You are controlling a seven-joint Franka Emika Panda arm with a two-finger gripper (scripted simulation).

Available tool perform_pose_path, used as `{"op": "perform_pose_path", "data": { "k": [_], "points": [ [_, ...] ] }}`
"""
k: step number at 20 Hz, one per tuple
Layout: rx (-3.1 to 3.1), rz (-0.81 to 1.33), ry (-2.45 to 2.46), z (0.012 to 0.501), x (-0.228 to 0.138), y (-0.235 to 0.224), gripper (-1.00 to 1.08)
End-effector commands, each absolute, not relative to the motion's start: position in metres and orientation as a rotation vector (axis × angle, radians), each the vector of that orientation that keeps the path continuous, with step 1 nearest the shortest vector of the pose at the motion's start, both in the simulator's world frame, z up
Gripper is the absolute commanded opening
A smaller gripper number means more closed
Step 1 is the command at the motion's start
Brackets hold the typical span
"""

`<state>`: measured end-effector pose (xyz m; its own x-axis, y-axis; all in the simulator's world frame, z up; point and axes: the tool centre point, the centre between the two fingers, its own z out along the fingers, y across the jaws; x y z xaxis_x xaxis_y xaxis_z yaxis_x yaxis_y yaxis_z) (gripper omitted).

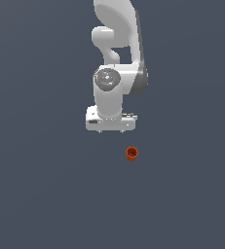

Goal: Pick up the object and move it to a goal position.

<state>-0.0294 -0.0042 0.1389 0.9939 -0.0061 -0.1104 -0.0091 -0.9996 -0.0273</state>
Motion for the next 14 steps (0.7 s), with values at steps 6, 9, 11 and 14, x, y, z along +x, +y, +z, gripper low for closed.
{"op": "perform_pose_path", "data": {
  "k": [6, 9, 11, 14],
  "points": [
    [-3.122, 0.148, 0.021, 0.137, -0.022, -0.006, 1.00],
    [-3.129, 0.134, 0.023, 0.137, -0.018, -0.007, 1.00],
    [-3.129, 0.134, 0.023, 0.137, -0.018, -0.007, 1.00],
    [-3.128, 0.133, 0.030, 0.136, -0.017, -0.005, 1.00]
  ]
}}
